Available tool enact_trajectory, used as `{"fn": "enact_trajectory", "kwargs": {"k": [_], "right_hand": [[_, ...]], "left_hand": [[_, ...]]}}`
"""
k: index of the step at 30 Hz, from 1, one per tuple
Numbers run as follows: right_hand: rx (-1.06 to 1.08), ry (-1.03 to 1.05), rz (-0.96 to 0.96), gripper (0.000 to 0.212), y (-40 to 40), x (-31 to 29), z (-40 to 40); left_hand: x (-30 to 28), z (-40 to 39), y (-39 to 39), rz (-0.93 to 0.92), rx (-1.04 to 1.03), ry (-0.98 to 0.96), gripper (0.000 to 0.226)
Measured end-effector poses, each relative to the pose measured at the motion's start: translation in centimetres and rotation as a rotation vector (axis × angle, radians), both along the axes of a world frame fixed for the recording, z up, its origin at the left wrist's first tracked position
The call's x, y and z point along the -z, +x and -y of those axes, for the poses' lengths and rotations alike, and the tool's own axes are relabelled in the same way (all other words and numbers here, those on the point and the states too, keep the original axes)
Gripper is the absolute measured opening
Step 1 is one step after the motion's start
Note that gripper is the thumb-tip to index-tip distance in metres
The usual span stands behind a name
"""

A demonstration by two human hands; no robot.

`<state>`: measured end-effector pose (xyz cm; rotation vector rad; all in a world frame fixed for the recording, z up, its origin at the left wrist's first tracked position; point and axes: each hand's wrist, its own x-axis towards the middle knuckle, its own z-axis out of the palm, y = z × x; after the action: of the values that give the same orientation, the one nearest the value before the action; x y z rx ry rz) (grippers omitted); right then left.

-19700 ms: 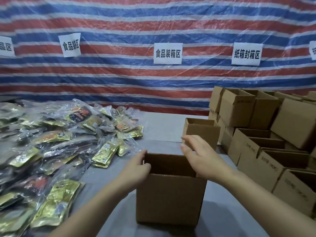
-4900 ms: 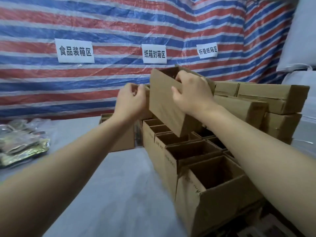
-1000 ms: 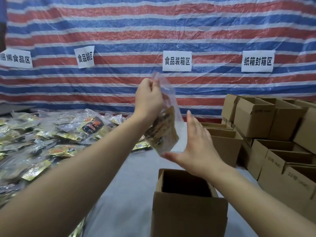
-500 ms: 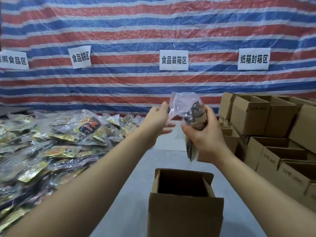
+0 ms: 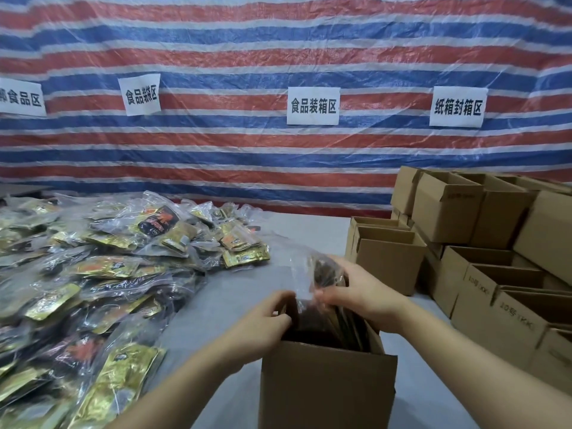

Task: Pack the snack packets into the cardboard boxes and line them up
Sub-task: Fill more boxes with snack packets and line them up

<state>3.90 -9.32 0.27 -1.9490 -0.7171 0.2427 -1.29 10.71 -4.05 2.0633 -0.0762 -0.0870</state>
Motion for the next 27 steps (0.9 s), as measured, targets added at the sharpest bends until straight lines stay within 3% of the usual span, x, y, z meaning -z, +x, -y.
{"fn": "enact_trajectory", "kwargs": {"k": [3, 6, 13, 16, 19, 22, 25, 27], "right_hand": [[-0.084, -0.334, 0.092, 0.039, -0.3, -0.8, 0.2], [-0.113, -0.578, 0.114, 0.030, -0.3, -0.6, 0.2], [-0.154, -0.822, -0.105, 0.036, 0.3, -1.4, -0.5], [-0.180, -0.946, -0.164, 0.037, 0.4, -1.2, -1.5], [-0.211, -1.133, -0.052, 0.038, 0.3, -0.3, -3.0], [-0.216, -1.167, -0.019, 0.040, 0.2, 0.0, -3.8], [-0.225, -1.199, -0.042, 0.031, 0.3, -0.6, -3.7], [-0.225, -1.248, -0.055, 0.028, 0.7, -0.4, -3.6]], "left_hand": [[0.3, -0.2, 0.1, 0.021, -0.082, -0.023, 0.034], [0.7, -0.3, -0.2, 0.041, -0.089, -0.067, 0.053], [1.6, 0.4, -0.2, 0.033, -0.027, -0.199, 0.011], [2.1, 0.7, 0.0, 0.047, -0.044, -0.244, 0.019], [2.0, 0.9, -0.3, 0.037, -0.035, -0.290, 0.022], [1.8, 0.7, -0.4, 0.024, -0.041, -0.239, 0.031], [1.6, 0.7, -0.4, 0.037, -0.061, -0.225, 0.015], [1.6, 1.0, -0.3, 0.045, -0.061, -0.231, 0.020]]}}
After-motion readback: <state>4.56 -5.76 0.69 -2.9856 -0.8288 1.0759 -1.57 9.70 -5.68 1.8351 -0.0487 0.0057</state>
